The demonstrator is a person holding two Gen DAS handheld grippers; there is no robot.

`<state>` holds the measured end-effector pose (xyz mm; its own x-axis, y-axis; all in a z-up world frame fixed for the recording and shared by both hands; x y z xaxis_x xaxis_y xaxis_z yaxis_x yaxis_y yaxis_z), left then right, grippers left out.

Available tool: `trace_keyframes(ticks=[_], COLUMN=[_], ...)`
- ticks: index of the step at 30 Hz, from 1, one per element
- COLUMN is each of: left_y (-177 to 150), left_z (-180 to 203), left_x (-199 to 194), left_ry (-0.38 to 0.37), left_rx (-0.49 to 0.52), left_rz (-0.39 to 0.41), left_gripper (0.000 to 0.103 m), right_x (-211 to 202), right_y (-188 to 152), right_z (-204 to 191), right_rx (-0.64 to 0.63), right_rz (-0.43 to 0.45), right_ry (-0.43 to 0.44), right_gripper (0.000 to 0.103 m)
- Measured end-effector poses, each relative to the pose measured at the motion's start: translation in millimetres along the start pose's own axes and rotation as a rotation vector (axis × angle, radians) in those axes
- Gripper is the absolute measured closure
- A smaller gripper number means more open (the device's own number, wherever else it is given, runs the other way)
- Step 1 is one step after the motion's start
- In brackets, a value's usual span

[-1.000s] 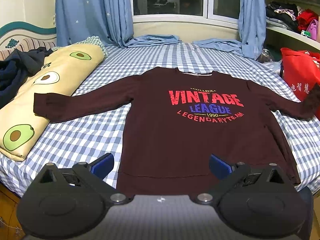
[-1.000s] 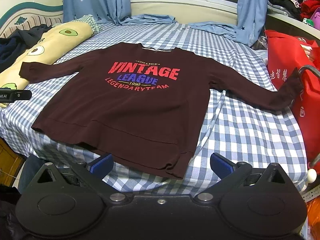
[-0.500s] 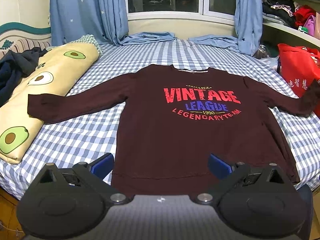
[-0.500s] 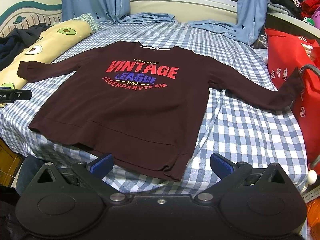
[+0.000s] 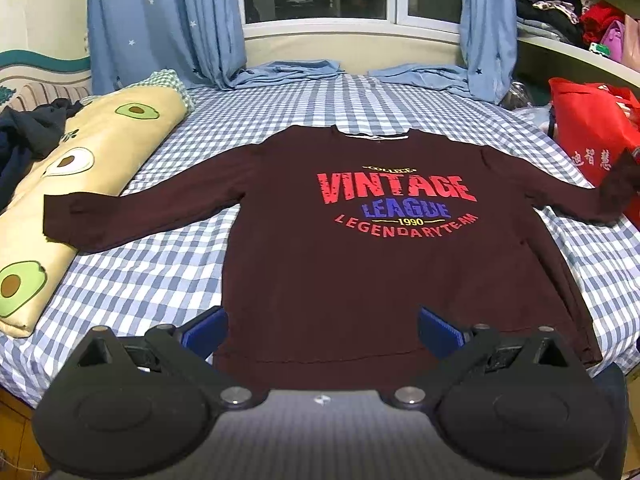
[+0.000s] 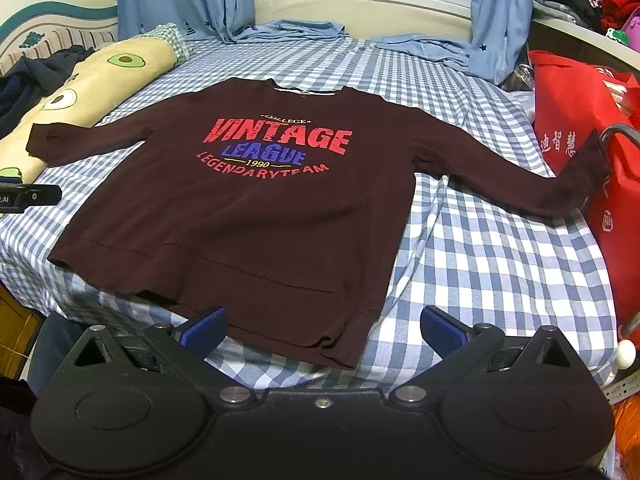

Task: Fold small clothes

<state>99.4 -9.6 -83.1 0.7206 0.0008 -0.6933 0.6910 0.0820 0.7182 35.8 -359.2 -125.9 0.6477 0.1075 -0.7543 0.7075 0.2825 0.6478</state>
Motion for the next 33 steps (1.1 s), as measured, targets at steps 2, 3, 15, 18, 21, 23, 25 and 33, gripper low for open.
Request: trace_keyframes(ticks=[2, 3, 15, 18, 21, 23, 25, 33], left_y=[0, 0, 8, 12, 19, 23, 27, 27], left_z=[3, 5, 39, 42, 43, 46, 52, 79], left_x=[1, 2, 12, 16, 24, 30, 33, 46], left_ry=[-0.012, -0.018, -0.079, -0.127, -0.118, -0.112, -0.098, -0.082], left_rx=[0.007, 0.010, 0.111, 0.073, 0.059, 0.078, 0.113, 0.250], left_rz=[-0.001, -0.002, 0.024, 0.010, 0.014, 0.012, 0.030, 0.029], left_gripper=[0.001, 0.001, 0.001, 0.001, 0.001, 0.001, 0.001, 0.001], right_x=[1, 2, 19, 28, 42, 51, 58, 98], right_y=[1, 1, 10, 14, 18, 19, 21, 33], right_z=[2, 3, 62, 87, 117, 135, 151, 229], right_rx=[0.002, 0.003, 0.067, 0.074, 0.120, 0.145, 0.160, 0.193], right_rz=[0.002, 0.002, 0.026, 0.029, 0.020, 0.022, 0.021, 0.085], right_ry=[-0.003, -0.005, -0.130, -0.181, -0.219, -0.238, -0.267, -0.394], right_gripper=[0.001, 0.001, 0.001, 0.000, 0.001, 0.001, 0.001, 0.001])
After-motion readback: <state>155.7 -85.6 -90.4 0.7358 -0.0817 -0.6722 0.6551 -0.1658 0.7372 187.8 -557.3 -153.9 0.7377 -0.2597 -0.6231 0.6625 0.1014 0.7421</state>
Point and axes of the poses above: each gripper's, at about its wrist camera, not at the fingertips, and x roughly the way its jaws point, z to its right, y to its top, the point moved 10 cm from there along x, roughly the way its jaws point, and after that the axes turned 7 degrees about -x, right-handed, at the moved point
